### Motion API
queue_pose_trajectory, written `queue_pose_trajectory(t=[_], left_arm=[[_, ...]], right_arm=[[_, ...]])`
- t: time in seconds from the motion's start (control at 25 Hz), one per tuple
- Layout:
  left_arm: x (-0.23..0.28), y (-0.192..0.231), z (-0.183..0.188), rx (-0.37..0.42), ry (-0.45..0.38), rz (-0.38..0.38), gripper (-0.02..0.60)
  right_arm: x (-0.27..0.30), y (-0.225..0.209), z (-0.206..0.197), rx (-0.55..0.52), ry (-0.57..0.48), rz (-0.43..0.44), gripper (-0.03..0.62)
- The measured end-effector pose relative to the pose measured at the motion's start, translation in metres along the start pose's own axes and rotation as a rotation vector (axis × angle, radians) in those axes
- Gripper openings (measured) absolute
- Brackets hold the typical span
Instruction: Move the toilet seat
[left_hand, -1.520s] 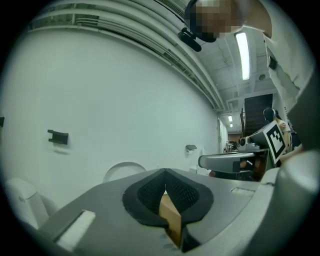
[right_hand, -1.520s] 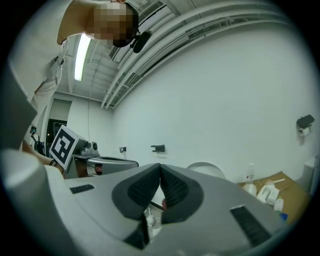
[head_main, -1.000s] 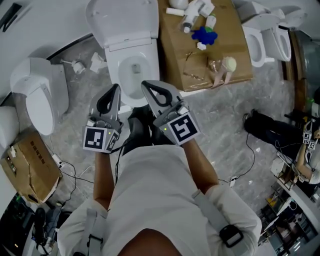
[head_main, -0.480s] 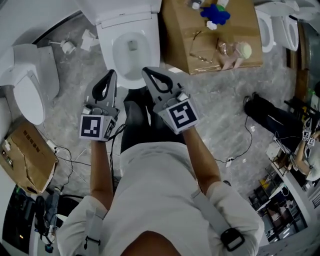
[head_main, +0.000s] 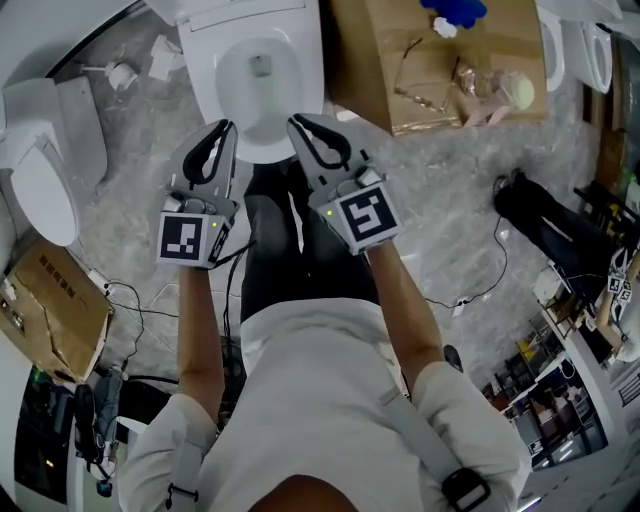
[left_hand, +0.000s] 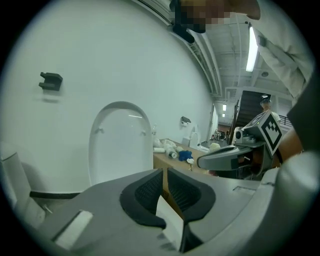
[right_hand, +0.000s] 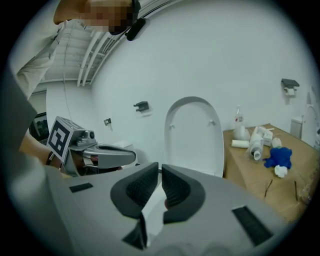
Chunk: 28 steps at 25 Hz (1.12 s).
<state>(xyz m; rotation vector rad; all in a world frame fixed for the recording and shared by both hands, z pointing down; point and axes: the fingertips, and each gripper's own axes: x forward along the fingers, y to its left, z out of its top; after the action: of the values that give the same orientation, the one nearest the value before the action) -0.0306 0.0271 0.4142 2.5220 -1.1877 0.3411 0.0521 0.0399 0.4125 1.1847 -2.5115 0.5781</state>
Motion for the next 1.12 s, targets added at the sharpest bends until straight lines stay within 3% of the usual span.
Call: queue_pose_trajectory(t=[0.4,0.48,0.8,0.84,1.04,1.12], left_arm=[[0.015,0.016,-0.074,-0.014,0.092,-0.013,0.071],[0.016,0.020,-0.090,-0.019,0.116,-0.008,0.071],[0.024,0.033,-0.150,-0.051,0.189,0.001,0.121],[0.025,0.034,-0.159,-0.056,0.201,0.000,0.123],[0.027,0.036,-0.202,-0.057,0.280,0.004,0.150],[0.027,0.038,-0.219,-0.058,0.309,0.013,0.164]], right_arm=[[0.034,-0.003,-0.072,0.041,0.076,-0.012,0.026],[0.041,-0.003,-0.087,0.050,0.090,-0.002,0.110],[0.059,-0.013,-0.143,0.032,0.147,-0.024,0.113],[0.061,-0.015,-0.150,0.031,0.160,-0.028,0.154],[0.069,-0.022,-0.185,0.071,0.196,-0.053,0.163],[0.071,-0.023,-0.197,0.072,0.215,-0.057,0.201]])
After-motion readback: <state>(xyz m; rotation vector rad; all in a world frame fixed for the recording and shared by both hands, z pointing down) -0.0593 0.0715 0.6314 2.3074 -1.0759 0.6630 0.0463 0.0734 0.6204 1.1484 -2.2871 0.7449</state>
